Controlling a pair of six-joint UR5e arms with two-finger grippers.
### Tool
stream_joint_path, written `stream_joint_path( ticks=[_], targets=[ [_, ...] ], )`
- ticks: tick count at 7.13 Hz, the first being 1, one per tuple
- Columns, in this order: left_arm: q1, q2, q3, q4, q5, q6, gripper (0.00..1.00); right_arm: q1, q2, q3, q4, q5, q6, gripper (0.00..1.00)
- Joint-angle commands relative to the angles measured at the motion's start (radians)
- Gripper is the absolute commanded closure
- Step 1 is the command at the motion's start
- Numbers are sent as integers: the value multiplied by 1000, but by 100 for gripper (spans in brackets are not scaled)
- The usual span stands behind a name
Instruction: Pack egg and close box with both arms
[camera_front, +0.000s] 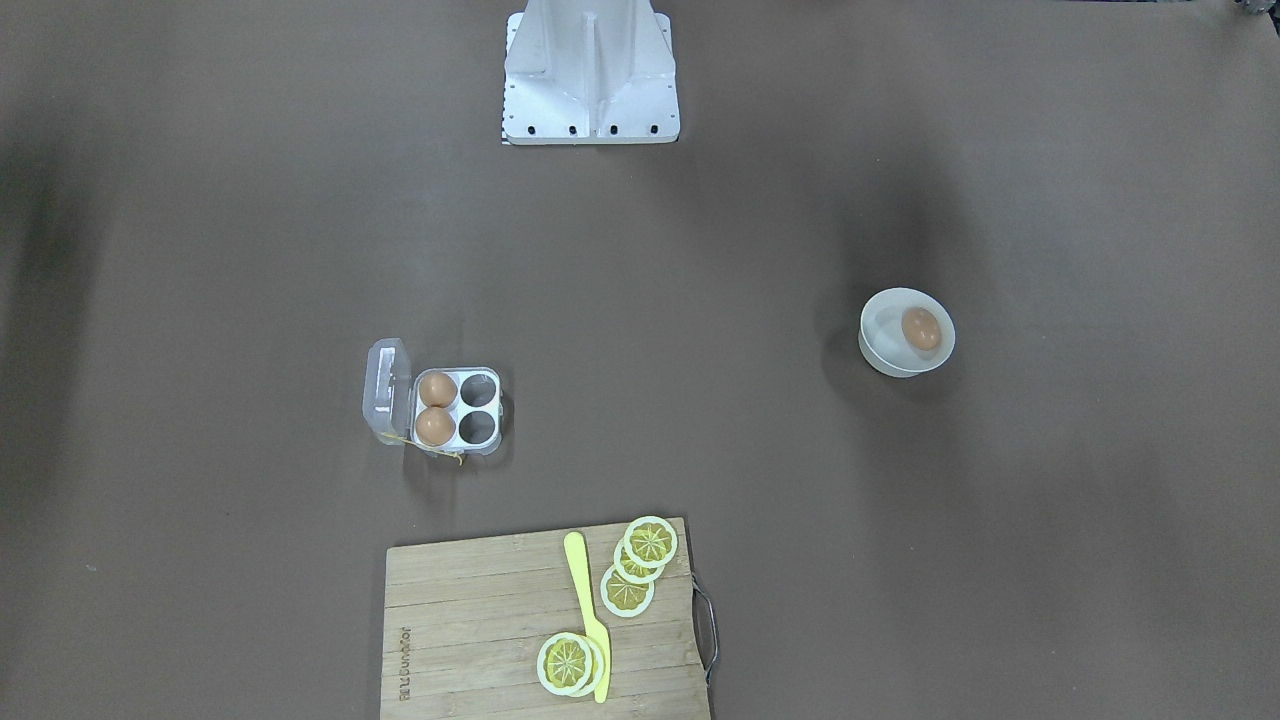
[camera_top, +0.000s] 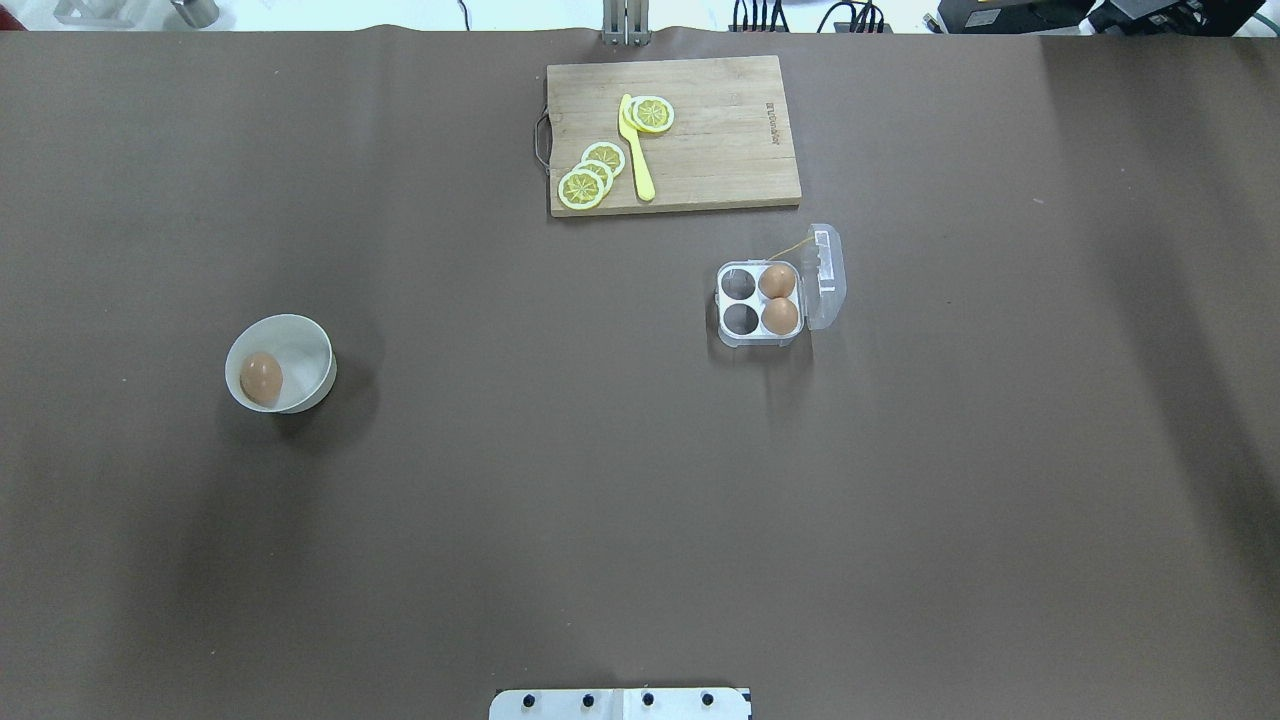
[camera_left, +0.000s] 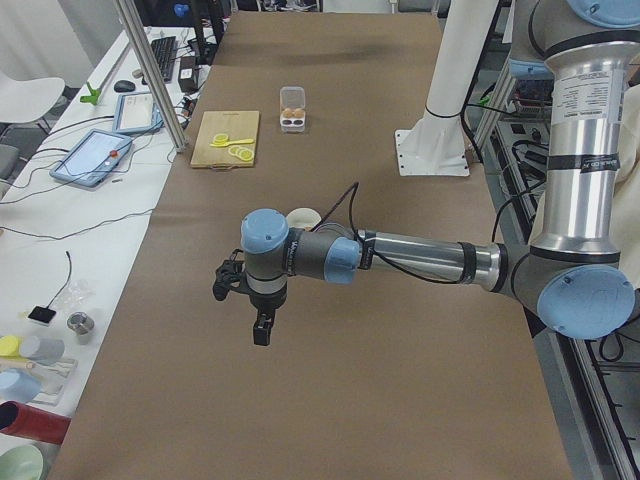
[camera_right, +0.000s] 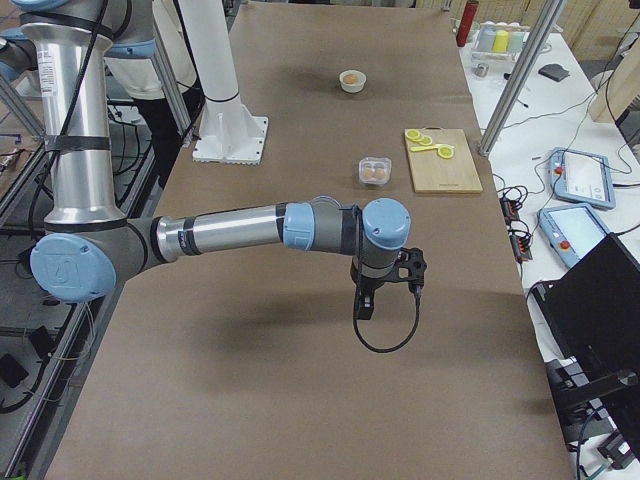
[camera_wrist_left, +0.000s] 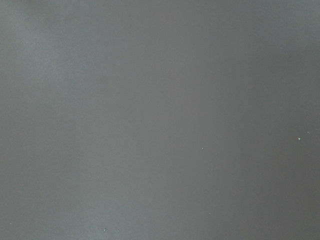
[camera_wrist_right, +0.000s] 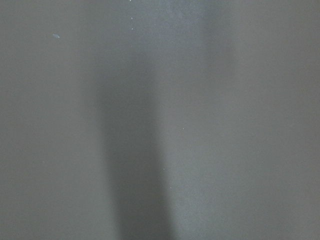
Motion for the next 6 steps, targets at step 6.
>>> stream_joint_path(
  ticks=[6],
  targets=[
    [0, 2, -1, 0, -2, 3, 2, 11, -2, 9, -2, 0, 1, 0]
  ],
)
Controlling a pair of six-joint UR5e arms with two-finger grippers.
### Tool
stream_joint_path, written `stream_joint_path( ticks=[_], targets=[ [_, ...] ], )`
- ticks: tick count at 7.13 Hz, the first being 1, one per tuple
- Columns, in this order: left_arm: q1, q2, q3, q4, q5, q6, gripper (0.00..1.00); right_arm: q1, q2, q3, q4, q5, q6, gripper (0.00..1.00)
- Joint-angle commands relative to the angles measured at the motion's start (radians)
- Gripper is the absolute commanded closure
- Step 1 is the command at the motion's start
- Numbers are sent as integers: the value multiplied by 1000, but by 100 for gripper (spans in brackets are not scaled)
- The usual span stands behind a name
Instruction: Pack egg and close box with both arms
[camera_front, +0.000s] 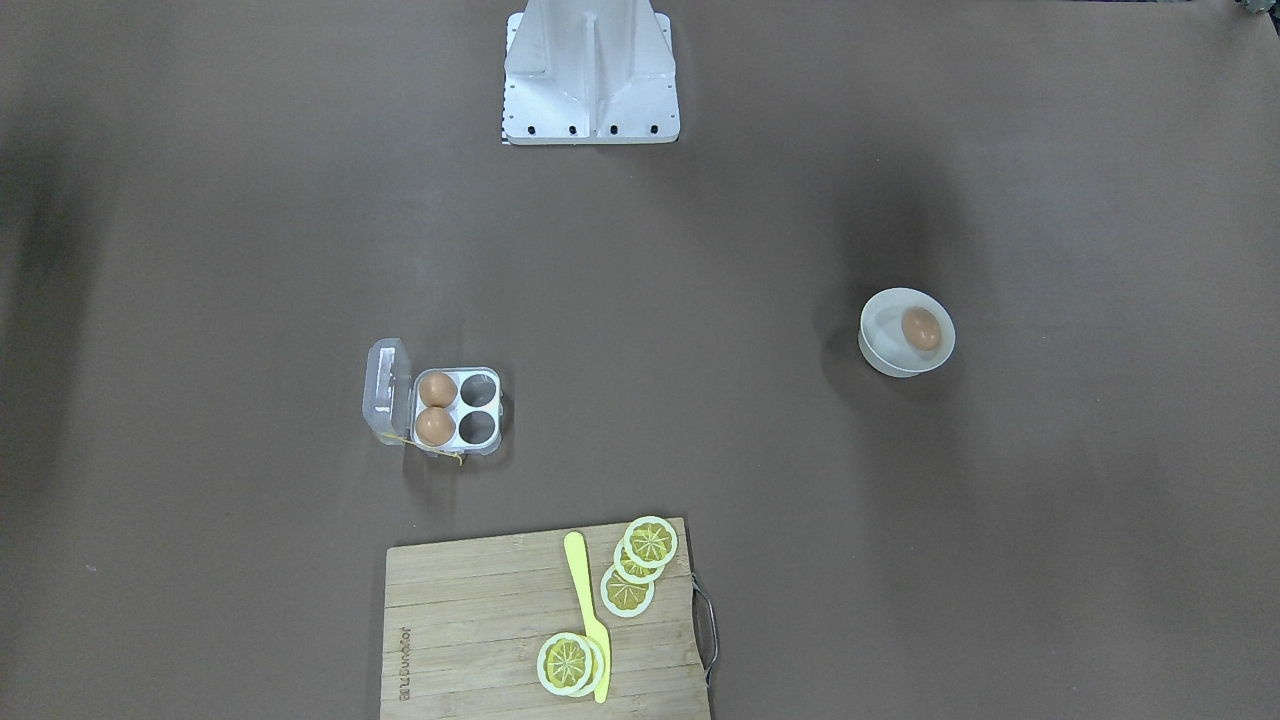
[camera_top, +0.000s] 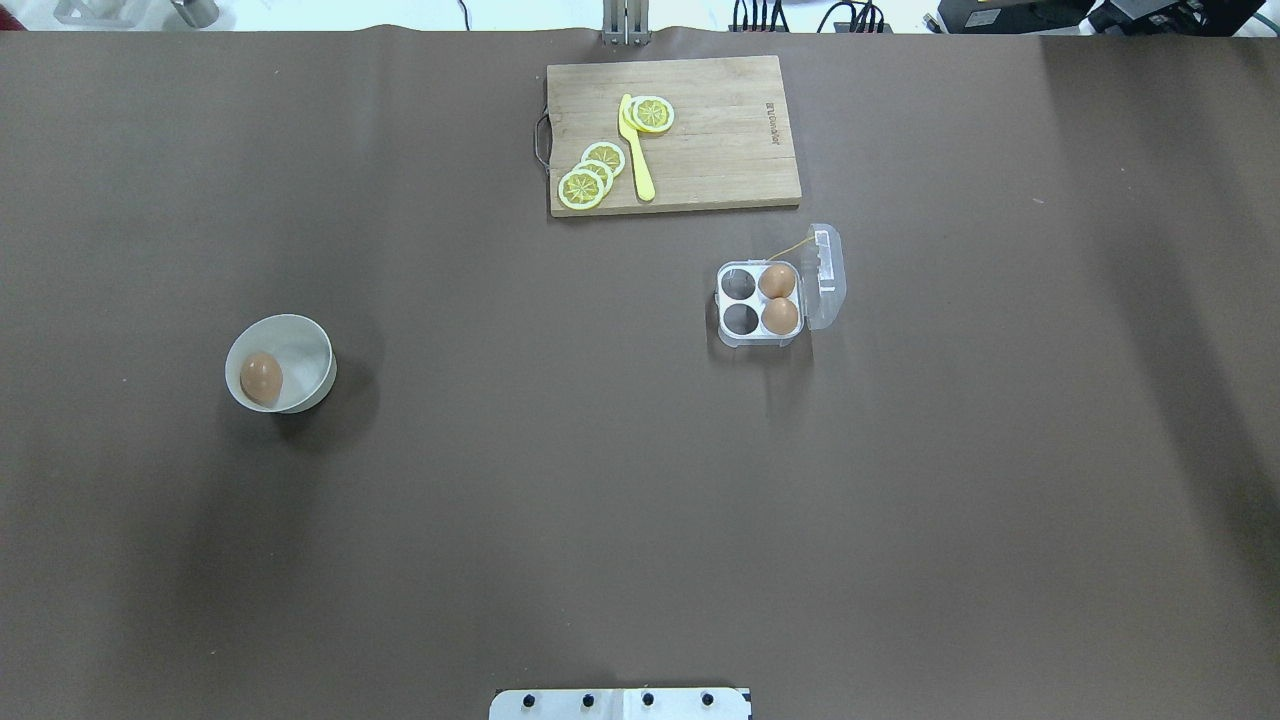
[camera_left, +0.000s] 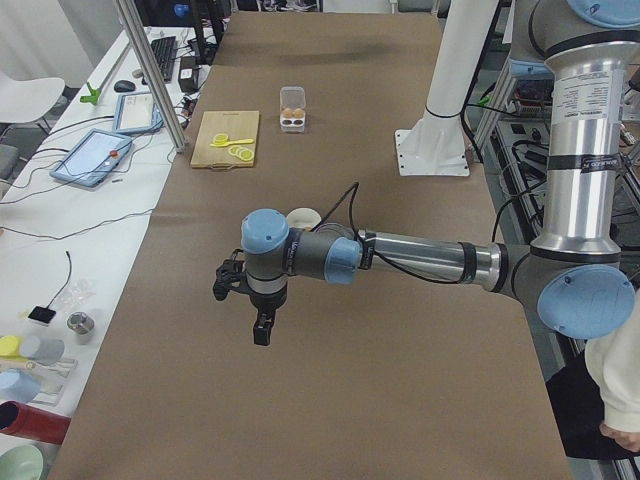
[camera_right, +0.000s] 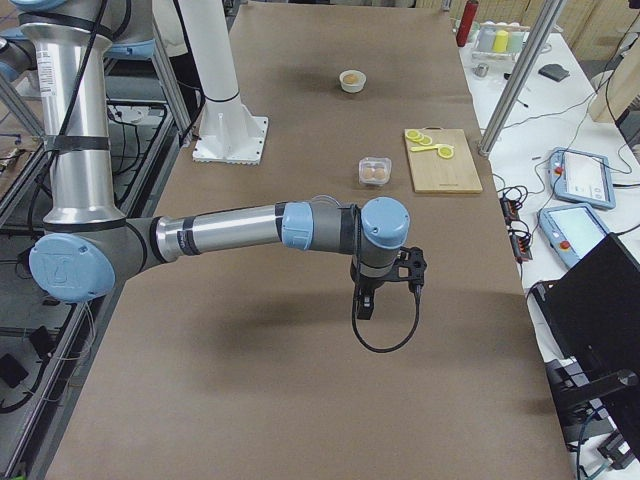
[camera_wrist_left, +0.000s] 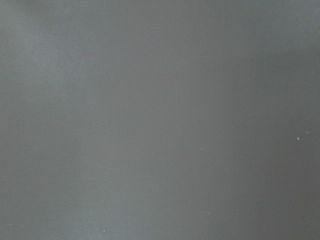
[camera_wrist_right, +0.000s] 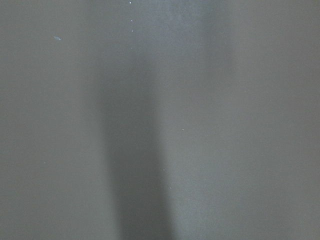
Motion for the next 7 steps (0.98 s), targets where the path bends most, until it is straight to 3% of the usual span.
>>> stream_joint_path(
  ticks=[1, 4, 6, 7],
  targets=[
    [0, -1, -6, 0, 0, -6, 2, 2, 0, 1, 0, -1, 0, 0],
    [8, -96, -60, 19, 3, -55, 2, 0, 0, 1, 0, -1, 0, 0],
    [73, -139, -98, 4, 2, -60, 2, 2, 0, 1, 0, -1, 2, 0],
    [77, -144, -117, -18, -2, -201, 2, 0, 0, 0, 0, 0, 2, 0]
  ],
)
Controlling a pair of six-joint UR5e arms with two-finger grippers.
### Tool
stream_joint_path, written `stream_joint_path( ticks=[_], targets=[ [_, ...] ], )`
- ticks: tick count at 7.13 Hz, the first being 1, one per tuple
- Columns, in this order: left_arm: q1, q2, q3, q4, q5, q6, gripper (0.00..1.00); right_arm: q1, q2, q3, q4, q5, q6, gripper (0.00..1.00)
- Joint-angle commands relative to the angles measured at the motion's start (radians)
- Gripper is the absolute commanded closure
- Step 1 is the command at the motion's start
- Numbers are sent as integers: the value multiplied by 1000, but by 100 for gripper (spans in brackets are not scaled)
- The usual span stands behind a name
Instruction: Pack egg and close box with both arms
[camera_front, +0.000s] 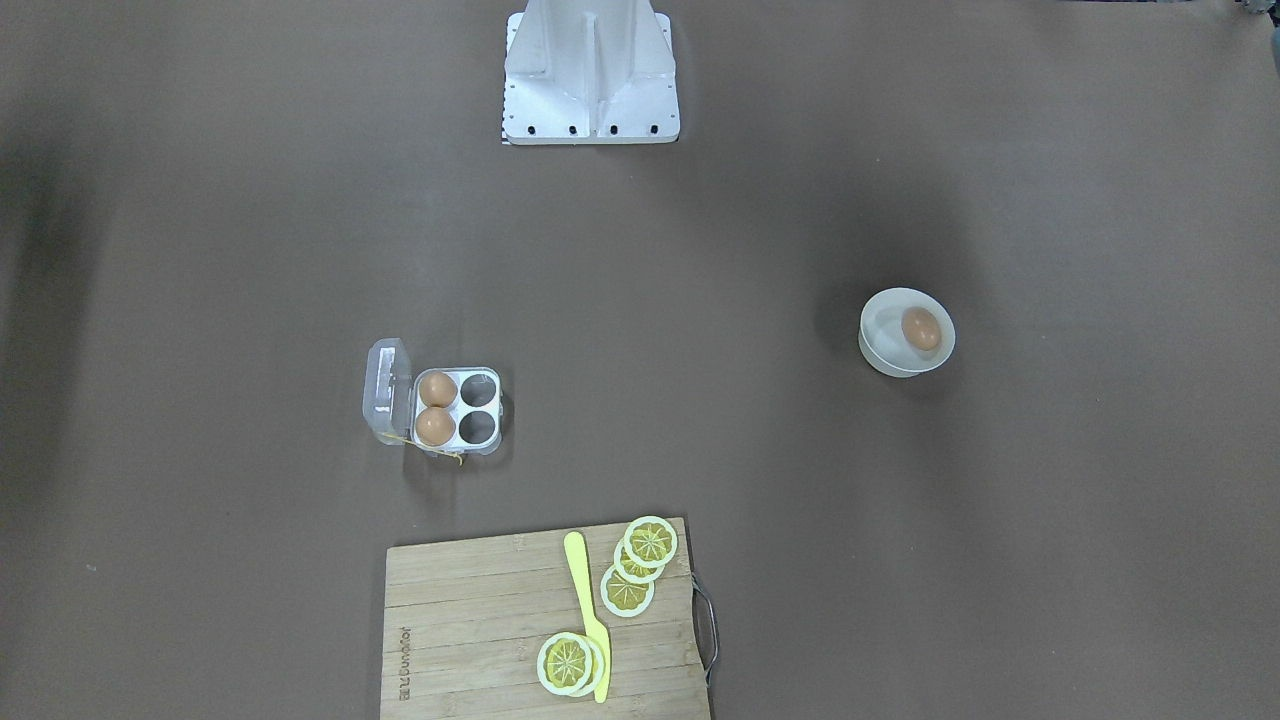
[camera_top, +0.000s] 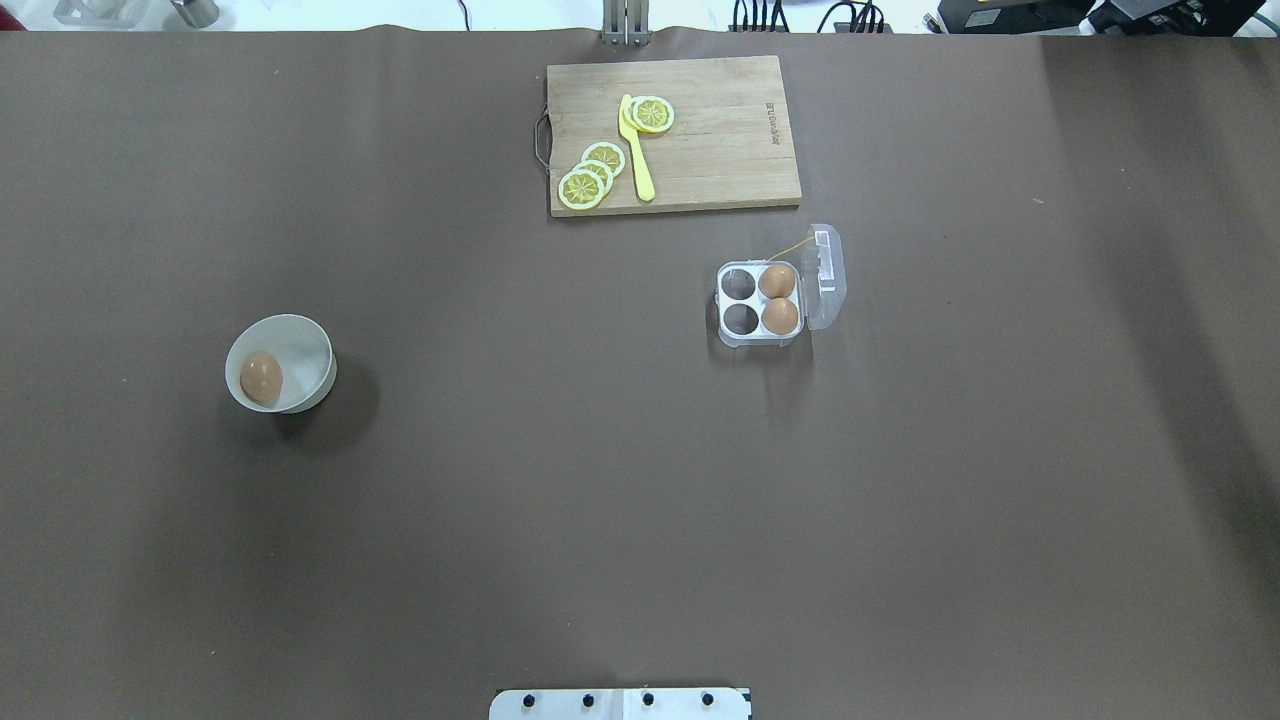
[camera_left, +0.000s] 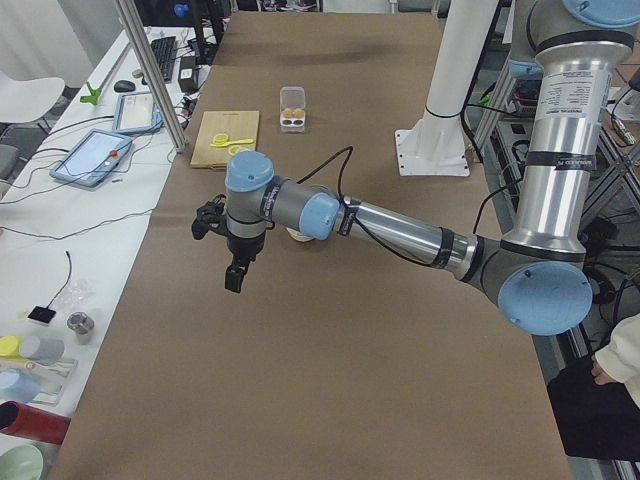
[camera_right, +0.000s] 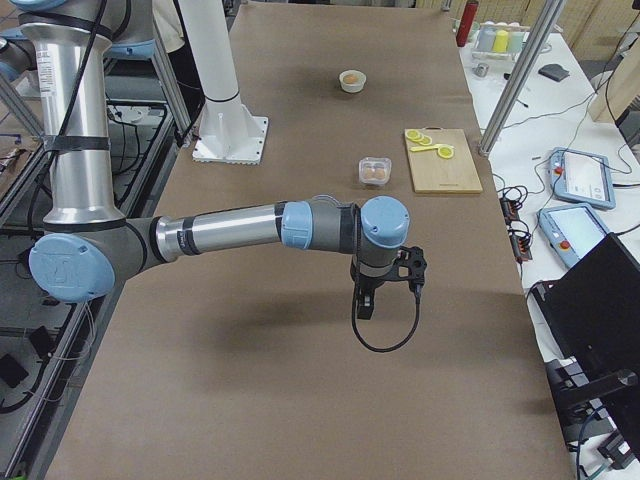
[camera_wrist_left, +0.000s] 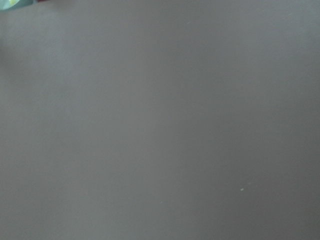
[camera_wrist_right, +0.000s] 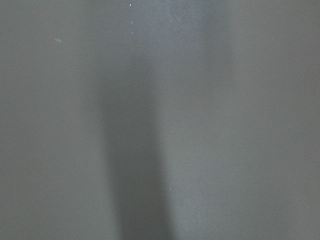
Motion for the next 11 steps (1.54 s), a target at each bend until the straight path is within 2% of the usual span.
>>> stream_joint_path(
  ticks=[1, 3, 4, 7, 8, 11],
  targets=[
    [97, -56, -33, -35, -21, -180, 2, -1, 0, -1, 0, 6, 0, 0],
    [219, -178, -4, -44, -30, -416, 2, -1, 4, 3, -23, 27, 0, 0],
    [315, -205, 1, -53, -15, -487, 2, -1, 1, 13, -25, 30, 2, 0],
    [479, -206, -30, -53, 100, -760, 3, -1, 1, 14, -25, 30, 5, 0],
    [548, -203, -31, -52, 179, -800, 3, -1, 1, 16, -25, 30, 5, 0],
    [621, -187, -18, -47, 249, -845, 3, -1, 1, 16, -25, 32, 5, 0]
  ],
)
